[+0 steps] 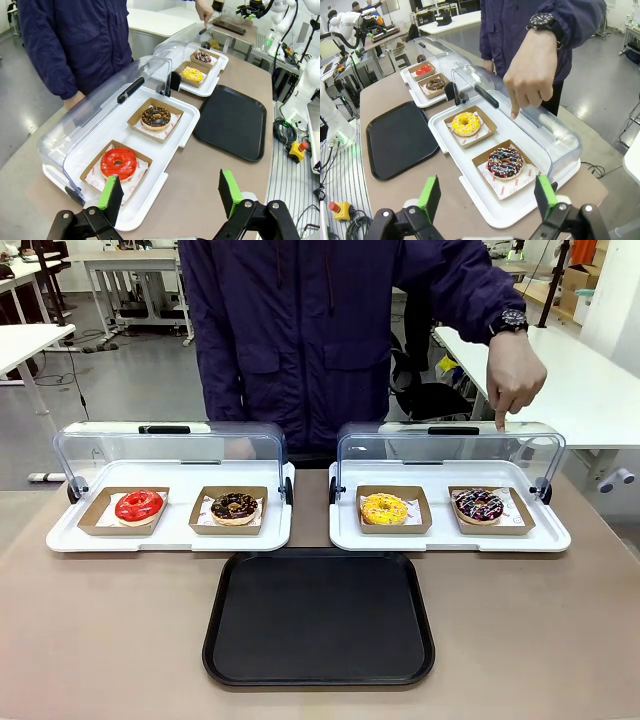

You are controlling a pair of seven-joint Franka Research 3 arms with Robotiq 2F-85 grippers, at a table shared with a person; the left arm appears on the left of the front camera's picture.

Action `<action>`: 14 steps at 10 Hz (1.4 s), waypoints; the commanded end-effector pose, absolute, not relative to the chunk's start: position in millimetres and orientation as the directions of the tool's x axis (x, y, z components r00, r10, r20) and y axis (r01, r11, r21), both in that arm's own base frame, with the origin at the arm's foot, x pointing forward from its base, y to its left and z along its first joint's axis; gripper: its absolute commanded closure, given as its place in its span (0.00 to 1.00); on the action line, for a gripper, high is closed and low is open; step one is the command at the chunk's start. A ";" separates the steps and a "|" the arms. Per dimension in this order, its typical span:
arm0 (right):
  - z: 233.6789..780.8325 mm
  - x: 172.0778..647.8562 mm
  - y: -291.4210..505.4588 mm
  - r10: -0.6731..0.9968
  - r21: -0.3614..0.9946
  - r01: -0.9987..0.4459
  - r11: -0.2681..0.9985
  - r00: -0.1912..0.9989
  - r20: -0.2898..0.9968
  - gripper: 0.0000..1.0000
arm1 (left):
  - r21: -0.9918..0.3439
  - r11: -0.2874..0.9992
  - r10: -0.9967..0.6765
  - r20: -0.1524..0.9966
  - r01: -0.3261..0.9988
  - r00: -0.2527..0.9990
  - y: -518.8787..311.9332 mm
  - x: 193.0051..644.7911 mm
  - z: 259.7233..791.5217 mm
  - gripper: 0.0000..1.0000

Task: Move the fourth donut from the left to the tray.
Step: Pick up the Paper togo box containing the Donut indicated by the person and place it on the Handle tray.

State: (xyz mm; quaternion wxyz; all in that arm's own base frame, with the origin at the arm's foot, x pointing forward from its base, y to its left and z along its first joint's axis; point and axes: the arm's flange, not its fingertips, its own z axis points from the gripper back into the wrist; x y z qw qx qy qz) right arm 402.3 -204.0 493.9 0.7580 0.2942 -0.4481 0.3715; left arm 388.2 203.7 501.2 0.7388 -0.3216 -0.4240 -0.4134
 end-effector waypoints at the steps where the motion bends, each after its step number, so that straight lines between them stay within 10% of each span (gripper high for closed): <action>1: 495.3 404.6 -202.8 0.290 0.105 -0.830 0.548 0.307 0.906 0.00 | -0.124 0.445 -0.335 0.896 0.887 0.293 204.5 388.0 503.6 0.00; 9: 493.9 402.3 -204.0 0.300 0.113 -0.827 0.551 0.322 0.898 0.00 | -0.124 0.445 -0.335 0.896 0.887 0.293 204.5 388.0 503.6 0.00; 14: 522.7 412.3 -109.8 0.661 -0.110 -0.916 0.386 0.191 0.726 0.00 | -0.124 0.445 -0.335 0.896 0.887 0.293 204.5 388.0 503.6 0.00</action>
